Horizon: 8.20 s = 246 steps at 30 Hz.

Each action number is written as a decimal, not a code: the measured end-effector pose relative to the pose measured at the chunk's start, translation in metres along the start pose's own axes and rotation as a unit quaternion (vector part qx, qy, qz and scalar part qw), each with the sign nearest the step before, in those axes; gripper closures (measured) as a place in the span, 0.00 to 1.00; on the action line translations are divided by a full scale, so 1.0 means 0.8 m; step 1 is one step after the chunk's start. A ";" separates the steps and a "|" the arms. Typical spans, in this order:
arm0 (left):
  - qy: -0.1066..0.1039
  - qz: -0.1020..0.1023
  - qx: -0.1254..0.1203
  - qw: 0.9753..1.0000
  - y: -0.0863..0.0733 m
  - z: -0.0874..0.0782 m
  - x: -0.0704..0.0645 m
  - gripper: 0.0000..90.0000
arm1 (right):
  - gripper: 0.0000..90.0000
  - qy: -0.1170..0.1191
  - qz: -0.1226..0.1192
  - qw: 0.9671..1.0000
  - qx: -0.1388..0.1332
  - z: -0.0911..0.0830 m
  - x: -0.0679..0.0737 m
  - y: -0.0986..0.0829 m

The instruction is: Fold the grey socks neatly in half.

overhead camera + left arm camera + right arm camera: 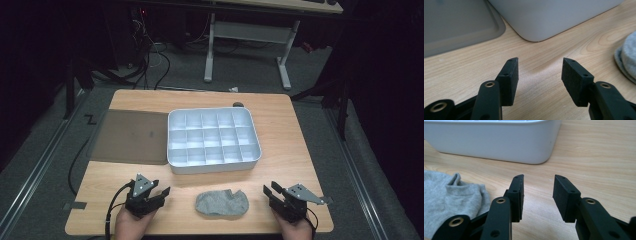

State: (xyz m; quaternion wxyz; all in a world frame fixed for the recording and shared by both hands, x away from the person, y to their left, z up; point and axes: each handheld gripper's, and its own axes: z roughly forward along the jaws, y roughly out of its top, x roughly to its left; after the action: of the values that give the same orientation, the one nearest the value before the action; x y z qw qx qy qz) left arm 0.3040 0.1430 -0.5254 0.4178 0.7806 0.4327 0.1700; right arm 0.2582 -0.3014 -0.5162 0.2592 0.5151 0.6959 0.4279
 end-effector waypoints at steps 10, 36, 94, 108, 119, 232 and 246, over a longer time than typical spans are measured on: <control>-0.003 0.005 -0.002 1.000 -0.001 0.003 -0.005 0.55 | 0.67 0.000 -0.005 1.000 0.005 -0.002 0.002 -0.007; -0.093 0.046 0.001 0.995 0.019 0.019 -0.084 0.97 | 1.00 0.058 -0.065 0.996 0.013 -0.011 0.045 -0.001; -0.069 0.052 -0.019 0.996 0.003 -0.008 -0.068 0.81 | 0.91 0.103 -0.143 0.980 0.088 0.043 0.144 -0.014; -0.070 0.065 0.036 0.995 -0.001 0.027 -0.079 0.91 | 0.87 0.095 -0.120 0.984 0.092 0.037 0.123 -0.013; -0.089 0.069 0.019 0.993 0.001 0.018 -0.089 0.75 | 0.60 0.091 -0.013 0.993 0.073 0.024 0.077 -0.005; -0.165 0.049 0.025 0.985 0.009 0.051 -0.114 0.85 | 0.89 0.052 -0.078 0.995 0.038 0.000 0.122 0.034; -0.166 0.054 0.027 0.984 0.009 0.052 -0.116 0.85 | 0.96 0.076 -0.090 0.992 0.033 0.021 0.166 0.037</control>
State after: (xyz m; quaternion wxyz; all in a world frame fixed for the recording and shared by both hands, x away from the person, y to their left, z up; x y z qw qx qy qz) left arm 0.2808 0.0441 -0.5355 0.4523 0.8314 0.3189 0.0490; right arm 0.2421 -0.1685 -0.4883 0.2263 0.4245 0.7708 0.4178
